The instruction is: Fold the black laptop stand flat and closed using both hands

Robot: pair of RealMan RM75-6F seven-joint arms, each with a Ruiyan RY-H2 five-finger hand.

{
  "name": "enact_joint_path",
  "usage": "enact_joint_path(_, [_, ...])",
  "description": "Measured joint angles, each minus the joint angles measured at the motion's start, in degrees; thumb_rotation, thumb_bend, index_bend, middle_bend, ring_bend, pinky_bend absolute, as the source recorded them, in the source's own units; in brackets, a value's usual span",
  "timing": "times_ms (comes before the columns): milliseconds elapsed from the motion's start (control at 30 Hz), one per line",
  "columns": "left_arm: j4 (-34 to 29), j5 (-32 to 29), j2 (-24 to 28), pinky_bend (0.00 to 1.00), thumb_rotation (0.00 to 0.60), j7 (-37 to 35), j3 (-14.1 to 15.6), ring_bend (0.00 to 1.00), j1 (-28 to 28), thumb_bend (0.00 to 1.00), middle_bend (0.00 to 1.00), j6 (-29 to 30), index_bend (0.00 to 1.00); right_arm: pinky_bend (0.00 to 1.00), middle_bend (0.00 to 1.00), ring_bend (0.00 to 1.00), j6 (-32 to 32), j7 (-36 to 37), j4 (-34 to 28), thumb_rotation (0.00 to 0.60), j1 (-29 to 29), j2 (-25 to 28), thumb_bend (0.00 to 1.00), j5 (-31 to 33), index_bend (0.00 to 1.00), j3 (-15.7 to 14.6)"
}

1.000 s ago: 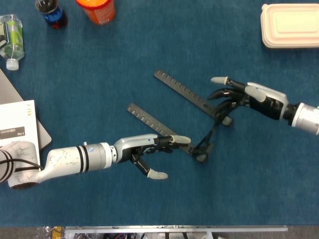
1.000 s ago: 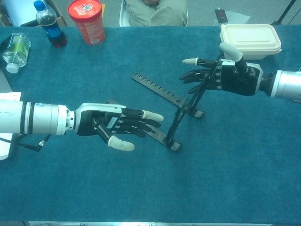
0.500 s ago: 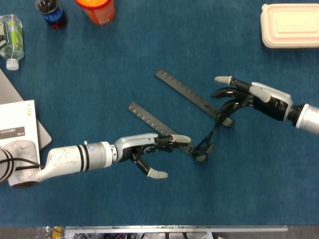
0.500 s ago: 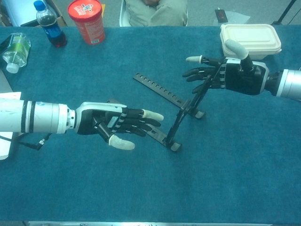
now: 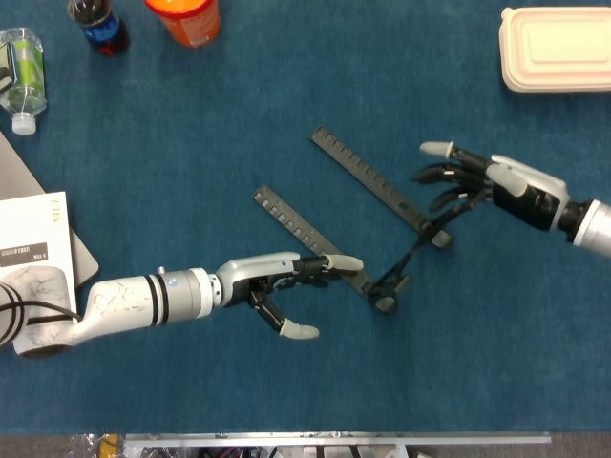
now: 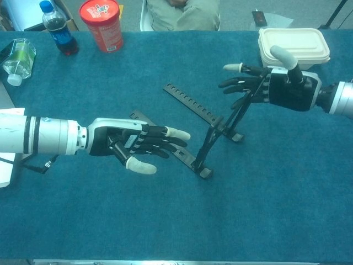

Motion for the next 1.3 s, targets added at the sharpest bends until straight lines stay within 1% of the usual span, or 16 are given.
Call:
enact_joint_path(167, [-0.83,-0.66,2.07,0.01,0.6,2.62,-0.5,0.0,0.08,0.28,0.02,0.28,0.0,0.2,0.19,0.11,1.04,-4.45,-3.27,0.143,-0.26,1.98,0.12,1.19,0.0,1.97])
enact_joint_path(300, [-2.06,-1.1,4.52,0.01,0.6,4.24,-0.89,0.0,0.31,0.28,0.02,1.07,0.0,0.2,0.19,0.11,2.19,-6.28,-7.37,0.142,-0.1,5.01,0.12,1.12,0.0,2.68])
enact_joint_path(433, [-3.36,-1.33,6.94,0.0,0.6,6.31,-1.0,0.0,0.7,0.28,0.01,1.67,0.0,0.2,0.19,0.1,3.32,-7.88,-12.07,0.142,0.45,9.38,0.12,-0.22,0.0,2.47])
enact_joint_path(633, [-4.97,-2.29,10.52,0.0,0.6,9.36,-0.97,0.0,2.31,0.28,0.01,2.79,0.0,0.2,0.19,0.1,4.45,-9.02,-17.36,0.142,1.29,15.86,0.12,-2.34,0.0,1.19])
enact_joint_path(900, [-5.62,-4.64,13.78,0.0,0.6,13.96,-1.66,0.0,4.68,0.28,0.01,2.87,0.0,0.22,0.18,0.1,5.52,-8.59,-20.15,0.143,1.87,21.91,0.12,-4.92,0.0,-1.17])
enact_joint_path(1067, [-5.64,-5.36,15.44,0.0,0.6,13.34,-2.22,0.0,6.2,0.28,0.01,2.93,0.0,0.22,0.18,0.1,6.99,-6.88,-20.59,0.143,1.43,24.88,0.12,-5.33,0.0,-2.08])
enact_joint_path(1300, [-5.61,-4.8,16.81,0.0,0.6,12.7,-3.44,0.0,6.98,0.28,0.01,2.89,0.0,0.22,0.18,0.1,9.99,-7.47,-21.82,0.143,0.09,27.92,0.12,-5.92,0.0,-1.97])
